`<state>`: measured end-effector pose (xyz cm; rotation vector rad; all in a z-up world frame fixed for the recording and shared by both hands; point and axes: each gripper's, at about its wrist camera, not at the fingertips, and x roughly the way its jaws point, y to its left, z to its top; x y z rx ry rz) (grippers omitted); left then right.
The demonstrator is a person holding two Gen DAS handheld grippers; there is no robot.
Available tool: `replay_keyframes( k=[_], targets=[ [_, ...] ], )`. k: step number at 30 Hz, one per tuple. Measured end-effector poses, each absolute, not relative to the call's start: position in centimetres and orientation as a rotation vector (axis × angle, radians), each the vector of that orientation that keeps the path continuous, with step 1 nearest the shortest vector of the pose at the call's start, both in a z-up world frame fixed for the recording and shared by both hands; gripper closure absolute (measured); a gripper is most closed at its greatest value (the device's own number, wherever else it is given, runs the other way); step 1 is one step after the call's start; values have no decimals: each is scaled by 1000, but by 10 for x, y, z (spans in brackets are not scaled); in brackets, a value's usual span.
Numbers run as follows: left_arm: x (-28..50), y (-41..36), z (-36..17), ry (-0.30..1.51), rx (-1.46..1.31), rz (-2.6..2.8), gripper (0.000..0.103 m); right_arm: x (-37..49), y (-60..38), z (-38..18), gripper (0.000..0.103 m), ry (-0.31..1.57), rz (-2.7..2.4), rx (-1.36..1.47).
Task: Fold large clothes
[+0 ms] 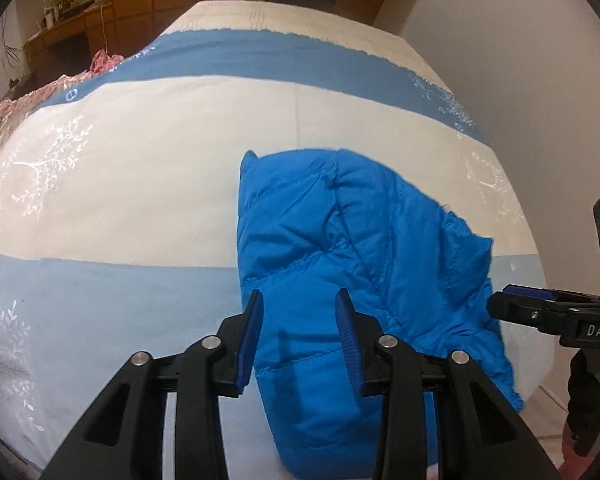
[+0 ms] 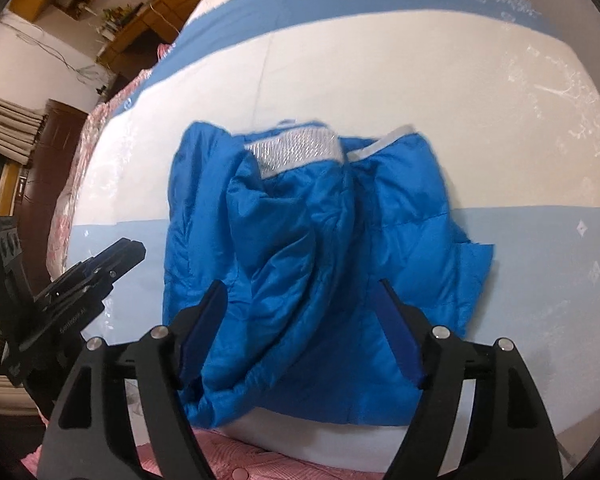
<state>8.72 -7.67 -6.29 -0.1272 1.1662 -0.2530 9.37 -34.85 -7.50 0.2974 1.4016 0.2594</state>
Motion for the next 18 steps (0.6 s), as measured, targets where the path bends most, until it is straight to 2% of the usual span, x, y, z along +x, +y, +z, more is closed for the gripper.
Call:
replay_keyframes(
  k=[4,7,9,12,15,18],
  targets=[
    [86,-81,-75,1194,-124,-267,67,100,-336,-88,31,1431,260,286],
    [82,-84,-82,1207,-117,-278,67,105,-331,-97,51,1453,255,290],
    [83,-81,-85,1214,-125,-274,67,107,-329,-99,69,1450,264,295],
    [87,-76,-85,1210,-129,-261,67,107,-328,-94,83,1431,287,303],
    [92,-72,-85,1202,-126,-248,67,103,-326,-81,90,1390,308,272],
    [93,-71,-83,1201,-141,-256,67,98,-325,-61,92,1337,337,236]
  ],
)
